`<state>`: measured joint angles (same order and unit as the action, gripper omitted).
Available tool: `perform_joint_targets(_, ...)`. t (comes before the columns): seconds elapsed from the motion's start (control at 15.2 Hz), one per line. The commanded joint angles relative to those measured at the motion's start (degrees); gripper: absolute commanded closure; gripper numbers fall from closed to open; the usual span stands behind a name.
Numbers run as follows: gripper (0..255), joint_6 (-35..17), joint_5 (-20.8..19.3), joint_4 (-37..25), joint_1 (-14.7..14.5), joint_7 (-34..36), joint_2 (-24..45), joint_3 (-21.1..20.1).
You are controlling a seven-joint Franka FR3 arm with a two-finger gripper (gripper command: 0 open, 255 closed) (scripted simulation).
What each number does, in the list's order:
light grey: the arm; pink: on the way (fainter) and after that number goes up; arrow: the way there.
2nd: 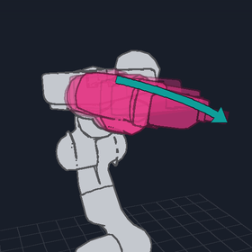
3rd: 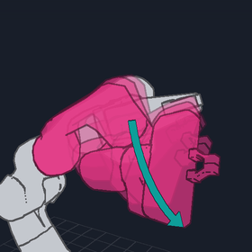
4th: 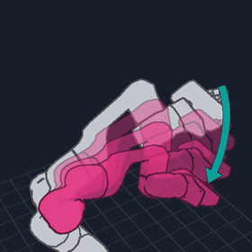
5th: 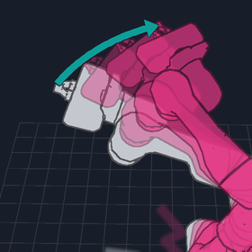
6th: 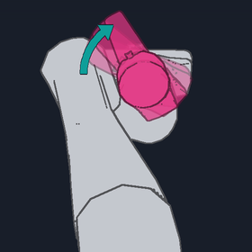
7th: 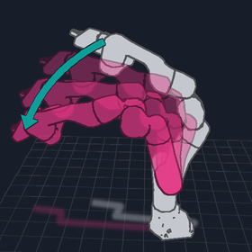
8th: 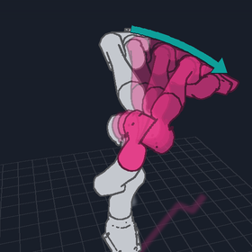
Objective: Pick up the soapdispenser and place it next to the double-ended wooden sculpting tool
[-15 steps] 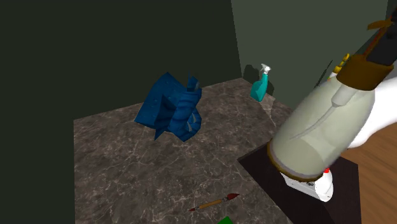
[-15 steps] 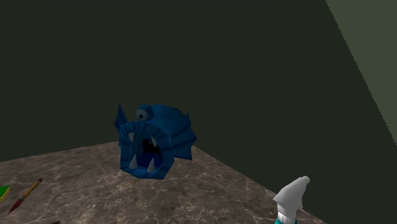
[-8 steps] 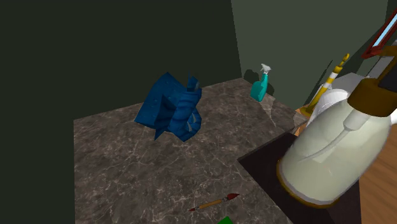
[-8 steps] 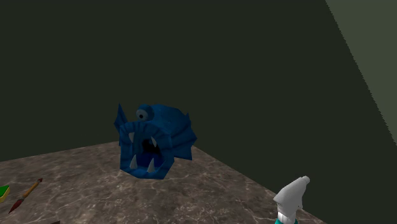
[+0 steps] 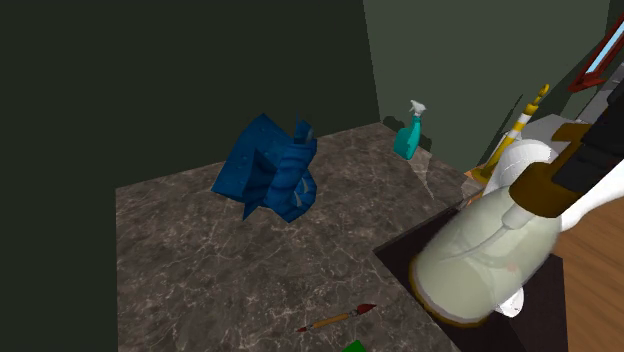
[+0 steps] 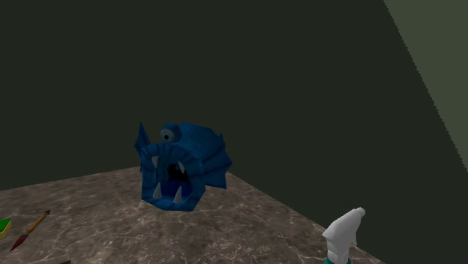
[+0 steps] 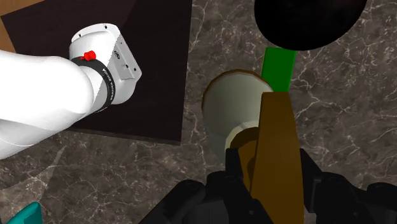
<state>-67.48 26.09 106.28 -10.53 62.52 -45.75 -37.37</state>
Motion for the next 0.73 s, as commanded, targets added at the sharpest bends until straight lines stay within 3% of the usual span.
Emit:
perform_joint_targets(0.0, 255, -1.2, 0.4, 2.2, -0.4, -0.3, -1.1, -0.1)
perform_joint_targets(0.66, 255, -7.1, 2.5, 12.3, -2.1, -1.8, -5.4, -1.4)
